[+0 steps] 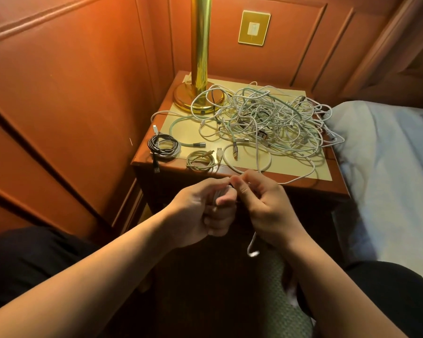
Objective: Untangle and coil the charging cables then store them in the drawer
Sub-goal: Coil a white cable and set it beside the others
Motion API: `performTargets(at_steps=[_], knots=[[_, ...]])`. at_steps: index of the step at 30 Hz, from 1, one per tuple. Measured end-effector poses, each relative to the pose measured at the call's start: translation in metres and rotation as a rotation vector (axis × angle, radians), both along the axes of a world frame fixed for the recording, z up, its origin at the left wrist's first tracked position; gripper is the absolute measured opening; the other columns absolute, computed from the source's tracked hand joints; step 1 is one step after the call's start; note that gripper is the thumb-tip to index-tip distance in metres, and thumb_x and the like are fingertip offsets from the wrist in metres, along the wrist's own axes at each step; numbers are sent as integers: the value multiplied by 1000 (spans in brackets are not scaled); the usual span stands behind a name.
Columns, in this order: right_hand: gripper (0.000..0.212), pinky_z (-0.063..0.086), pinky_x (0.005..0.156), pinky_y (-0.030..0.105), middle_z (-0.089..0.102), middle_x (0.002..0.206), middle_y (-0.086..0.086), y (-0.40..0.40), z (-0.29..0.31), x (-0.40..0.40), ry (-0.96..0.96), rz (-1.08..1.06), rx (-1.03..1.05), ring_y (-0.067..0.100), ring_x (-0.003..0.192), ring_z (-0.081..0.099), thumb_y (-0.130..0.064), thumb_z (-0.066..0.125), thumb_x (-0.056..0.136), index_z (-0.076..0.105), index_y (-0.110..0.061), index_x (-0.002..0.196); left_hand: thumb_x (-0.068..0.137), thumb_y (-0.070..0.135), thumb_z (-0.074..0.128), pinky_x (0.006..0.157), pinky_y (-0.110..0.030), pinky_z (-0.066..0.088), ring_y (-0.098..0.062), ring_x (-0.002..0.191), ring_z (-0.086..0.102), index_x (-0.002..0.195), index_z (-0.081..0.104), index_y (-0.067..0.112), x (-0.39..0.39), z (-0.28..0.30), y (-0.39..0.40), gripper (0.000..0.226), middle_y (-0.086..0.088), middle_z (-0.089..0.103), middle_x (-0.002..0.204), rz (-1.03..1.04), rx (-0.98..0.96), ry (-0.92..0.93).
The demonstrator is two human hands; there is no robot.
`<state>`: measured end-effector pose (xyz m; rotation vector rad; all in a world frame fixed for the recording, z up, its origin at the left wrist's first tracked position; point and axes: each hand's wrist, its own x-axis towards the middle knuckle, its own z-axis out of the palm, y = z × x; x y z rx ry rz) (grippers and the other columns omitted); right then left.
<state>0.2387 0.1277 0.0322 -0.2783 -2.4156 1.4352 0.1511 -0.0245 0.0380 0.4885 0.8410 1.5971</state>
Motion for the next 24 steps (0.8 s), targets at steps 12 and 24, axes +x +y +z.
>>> performTargets(at_steps=[12, 24], knots=[[43, 37, 53, 23, 51, 54, -10, -37, 20, 17, -291, 141, 45, 3, 51, 44, -37, 45, 110, 64, -19, 75, 112, 32, 31, 54, -23, 48, -9, 54, 44, 83, 50, 14, -32, 23, -7, 39, 3, 43, 63, 657, -24, -350], [33, 33, 50, 25, 52, 57, -11, -40, 30, 17, -59, 194, 174, 10, 51, 49, -34, 51, 108, 59, -26, 77, 112, 17, 32, 89, -39, 61, -27, 98, 76, 114, 63, 1, -47, 28, -10, 35, -14, 78, 101, 941, -76, 7]])
